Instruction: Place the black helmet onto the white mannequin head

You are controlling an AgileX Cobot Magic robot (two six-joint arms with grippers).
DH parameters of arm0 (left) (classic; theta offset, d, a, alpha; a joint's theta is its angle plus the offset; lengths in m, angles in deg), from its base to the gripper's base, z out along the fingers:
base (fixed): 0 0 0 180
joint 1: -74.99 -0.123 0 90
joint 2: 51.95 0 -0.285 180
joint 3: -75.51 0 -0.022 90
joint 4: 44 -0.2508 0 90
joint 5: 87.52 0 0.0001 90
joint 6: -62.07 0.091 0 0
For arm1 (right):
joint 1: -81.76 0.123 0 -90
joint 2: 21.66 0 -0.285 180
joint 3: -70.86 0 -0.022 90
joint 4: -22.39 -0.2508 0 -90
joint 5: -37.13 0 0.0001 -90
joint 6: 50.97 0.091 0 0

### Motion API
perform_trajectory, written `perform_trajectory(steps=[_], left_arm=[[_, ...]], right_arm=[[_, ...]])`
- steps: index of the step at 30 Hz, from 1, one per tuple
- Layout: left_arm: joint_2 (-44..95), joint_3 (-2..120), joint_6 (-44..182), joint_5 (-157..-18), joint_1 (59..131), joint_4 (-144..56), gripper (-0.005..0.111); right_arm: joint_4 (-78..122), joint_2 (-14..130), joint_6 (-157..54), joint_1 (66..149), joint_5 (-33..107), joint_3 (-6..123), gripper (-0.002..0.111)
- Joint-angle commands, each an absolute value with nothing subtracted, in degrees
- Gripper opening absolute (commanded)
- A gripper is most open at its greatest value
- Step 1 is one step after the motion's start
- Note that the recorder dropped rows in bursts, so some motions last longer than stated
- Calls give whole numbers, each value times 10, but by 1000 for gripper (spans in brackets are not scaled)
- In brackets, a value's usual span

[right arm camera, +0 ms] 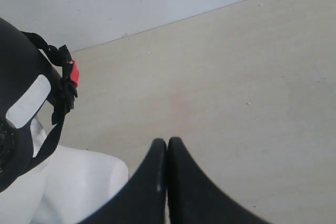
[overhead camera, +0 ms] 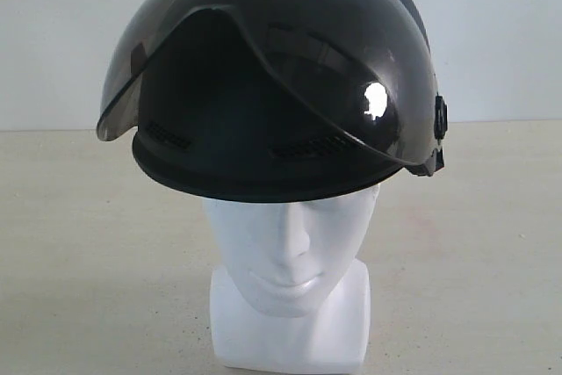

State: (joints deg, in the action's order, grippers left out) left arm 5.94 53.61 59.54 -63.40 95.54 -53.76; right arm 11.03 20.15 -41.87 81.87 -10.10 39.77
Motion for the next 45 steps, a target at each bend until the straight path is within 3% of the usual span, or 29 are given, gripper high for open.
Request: perform_trajectory(steps=[1,13,22,28,37,45], left_arm=[[32,583,633,-529,955,-447,4],[133,737,736,-385,955,-303,4],[161,779,731,-363,954,-264,4],[185,782,807,-320,897,-146,4],[250,794,917,-288,847,-42,4],[287,796,993,-266,791,75,4]], right_arm=[[110,205,-420,818,-99,401,0],[119,205,-430,818,-90,401,0],[47,212,-413,818,27,404,0],[-217,314,-683,818,-102,475,0],[-358,432,-764,818,-175,596,0],[-474,487,-850,818,-222,607,0]])
